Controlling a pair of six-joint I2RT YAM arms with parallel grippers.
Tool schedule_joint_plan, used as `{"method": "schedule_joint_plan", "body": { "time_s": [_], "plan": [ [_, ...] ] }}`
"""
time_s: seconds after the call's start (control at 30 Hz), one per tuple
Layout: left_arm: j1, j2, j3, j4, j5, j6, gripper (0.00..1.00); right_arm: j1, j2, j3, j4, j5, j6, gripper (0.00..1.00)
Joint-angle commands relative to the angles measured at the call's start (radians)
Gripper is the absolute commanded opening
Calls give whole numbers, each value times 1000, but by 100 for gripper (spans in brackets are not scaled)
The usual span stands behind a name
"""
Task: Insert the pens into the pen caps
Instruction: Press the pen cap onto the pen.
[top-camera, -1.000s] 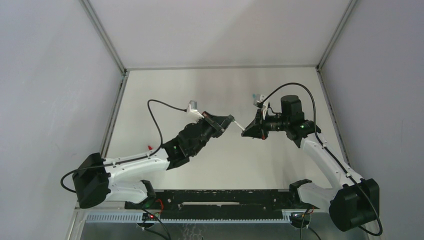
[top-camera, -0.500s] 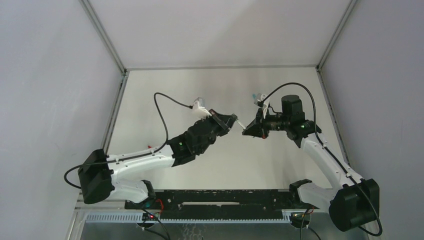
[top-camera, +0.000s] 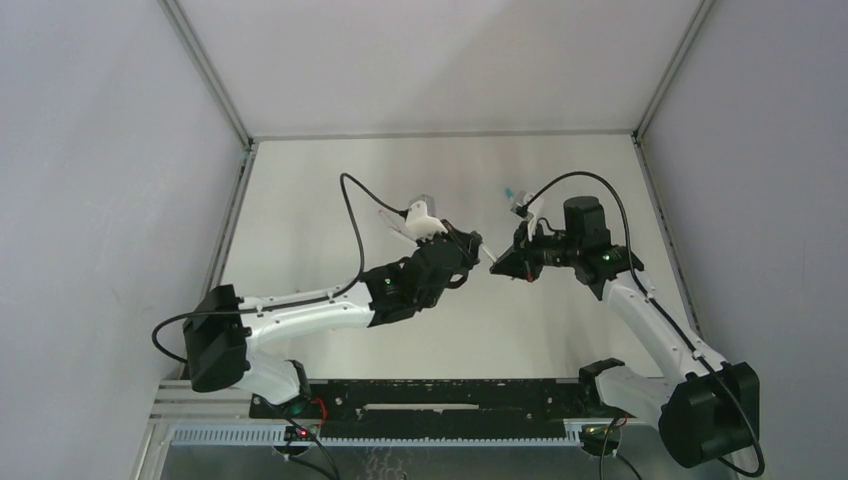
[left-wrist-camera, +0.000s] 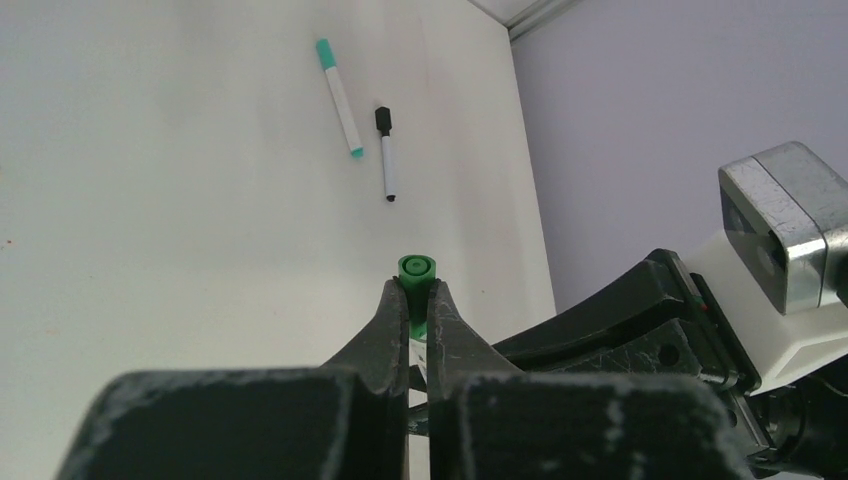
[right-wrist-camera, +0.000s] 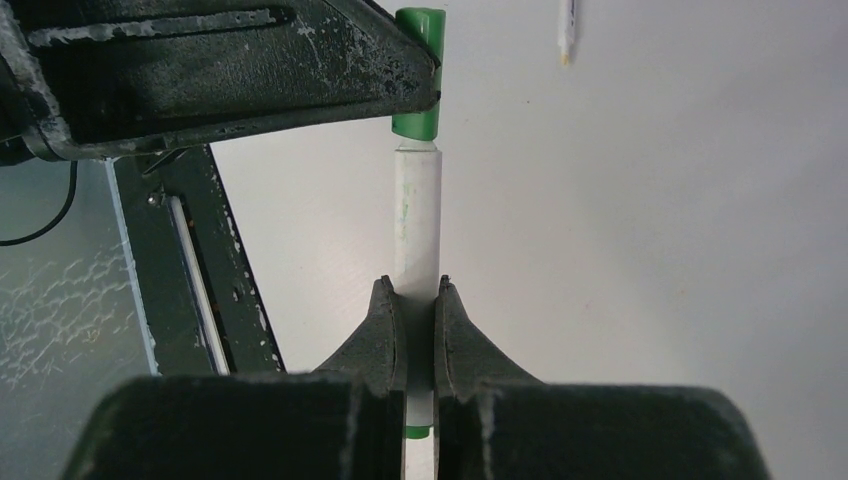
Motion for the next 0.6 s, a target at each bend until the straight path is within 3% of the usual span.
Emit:
{"method": "schedule_joint_plan", "body": {
  "time_s": [0.0,0.33,0.57],
  "plan": [
    [-95,16,71,76,200,-101,0,17,-30,7,132,-4,15,0],
    [-130,3,11,197,193,-211,9,13,-64,-22,191,28,50,0],
    [-145,49,60,189,236,-139,7,-48,-97,-56,268,-91,112,0]
  ]
}}
